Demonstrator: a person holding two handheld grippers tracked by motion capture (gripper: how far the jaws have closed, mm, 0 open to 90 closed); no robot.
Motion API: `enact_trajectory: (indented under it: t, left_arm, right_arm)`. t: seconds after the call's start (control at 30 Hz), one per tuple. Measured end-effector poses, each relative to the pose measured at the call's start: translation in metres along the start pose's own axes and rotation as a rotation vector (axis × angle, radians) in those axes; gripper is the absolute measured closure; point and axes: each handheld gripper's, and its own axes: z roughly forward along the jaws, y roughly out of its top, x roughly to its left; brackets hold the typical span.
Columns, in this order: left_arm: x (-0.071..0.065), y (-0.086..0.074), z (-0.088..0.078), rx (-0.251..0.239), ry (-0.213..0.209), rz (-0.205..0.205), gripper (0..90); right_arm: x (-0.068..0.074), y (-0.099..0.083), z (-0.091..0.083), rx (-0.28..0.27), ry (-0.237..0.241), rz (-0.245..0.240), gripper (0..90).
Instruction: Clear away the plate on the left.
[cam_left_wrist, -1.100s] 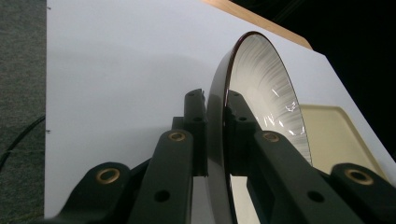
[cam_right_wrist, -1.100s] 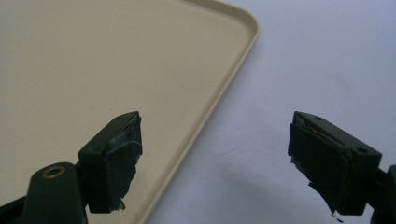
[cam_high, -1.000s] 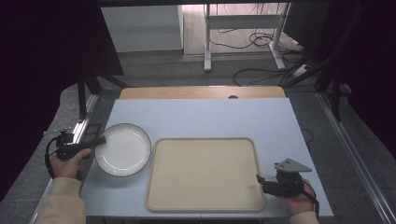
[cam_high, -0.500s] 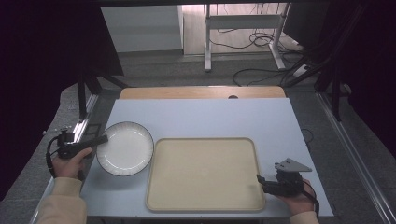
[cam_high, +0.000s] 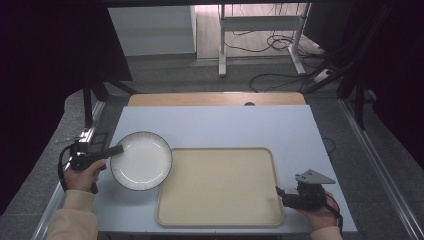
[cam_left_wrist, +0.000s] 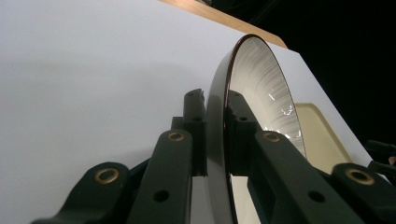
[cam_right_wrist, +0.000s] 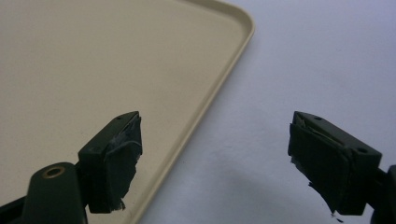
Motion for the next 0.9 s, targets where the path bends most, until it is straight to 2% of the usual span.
enact_trajectory:
  t: [0.27,0.4,0.57,0.9]
  left_arm:
    - [-0.011,-0.002,0.01,0.014,-0.033,0.003,81.7]
    - [-0.021,-0.001,0.014,0.012,-0.046,0.025,81.5]
    - [-0.031,-0.001,0.022,0.019,-0.081,0.03,81.7]
    - [-0.042,-0.003,0.032,0.031,-0.092,0.048,81.1]
  right_arm:
    - [0.0,0.0,0.0,0.0,0.001,-0.003,17.9]
    - [0.0,0.0,0.0,-0.003,0.0,-0.002,17.9]
    - [0.0,0.0,0.0,-0.002,0.001,-0.003,17.9]
    - [0.0,0.0,0.001,0.005,-0.002,0.0,17.9]
